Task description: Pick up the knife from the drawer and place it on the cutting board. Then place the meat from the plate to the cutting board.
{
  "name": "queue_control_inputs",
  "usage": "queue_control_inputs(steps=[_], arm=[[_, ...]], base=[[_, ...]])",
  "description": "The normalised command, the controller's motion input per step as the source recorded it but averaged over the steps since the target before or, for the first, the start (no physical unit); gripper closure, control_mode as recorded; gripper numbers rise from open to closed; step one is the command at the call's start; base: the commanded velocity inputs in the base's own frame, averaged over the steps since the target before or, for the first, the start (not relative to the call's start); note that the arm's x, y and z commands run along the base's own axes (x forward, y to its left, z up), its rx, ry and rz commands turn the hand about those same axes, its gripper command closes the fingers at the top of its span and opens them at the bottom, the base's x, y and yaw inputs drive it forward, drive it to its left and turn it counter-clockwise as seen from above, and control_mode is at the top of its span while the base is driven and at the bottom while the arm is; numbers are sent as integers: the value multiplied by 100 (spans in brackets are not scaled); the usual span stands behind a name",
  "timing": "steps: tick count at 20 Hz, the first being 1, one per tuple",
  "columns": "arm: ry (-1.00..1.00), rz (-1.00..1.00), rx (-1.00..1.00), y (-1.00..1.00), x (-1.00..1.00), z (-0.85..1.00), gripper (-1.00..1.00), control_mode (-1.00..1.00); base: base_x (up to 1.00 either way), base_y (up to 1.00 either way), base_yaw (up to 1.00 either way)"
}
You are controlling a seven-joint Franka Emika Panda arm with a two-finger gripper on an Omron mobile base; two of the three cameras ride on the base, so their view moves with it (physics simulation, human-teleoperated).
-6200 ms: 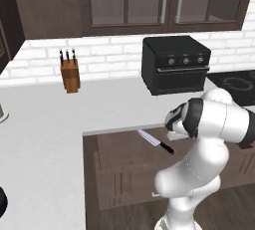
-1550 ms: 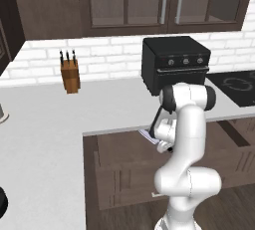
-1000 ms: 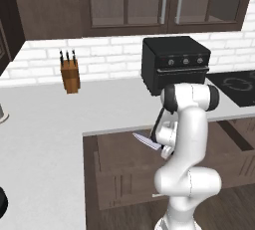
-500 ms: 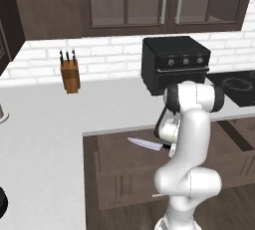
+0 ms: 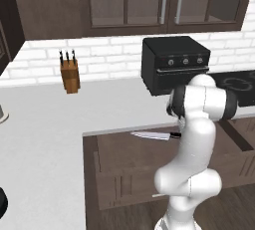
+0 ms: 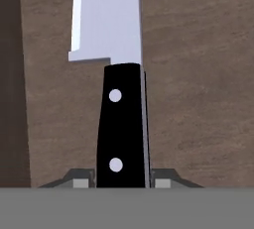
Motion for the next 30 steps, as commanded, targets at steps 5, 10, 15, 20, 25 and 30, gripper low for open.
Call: queue_control_inputs(steps=[5,10,15,20,25,30], arm=[[5,31,0,-3,0,94,100,-100],[-5,4,0,0,-49,62,100,-100],[-11,-9,-1,2,-41,56,100,-100],[-7,-11,-3,7,-35,77,100,-100],[-5,-20,1,11,-76,56,100,-100],[0,-29,7,5,-85,40,100,-100]], base=[[0,0,0],[0,0,0],[0,0,0],[0,0,0],[0,0,0],[0,0,0]])
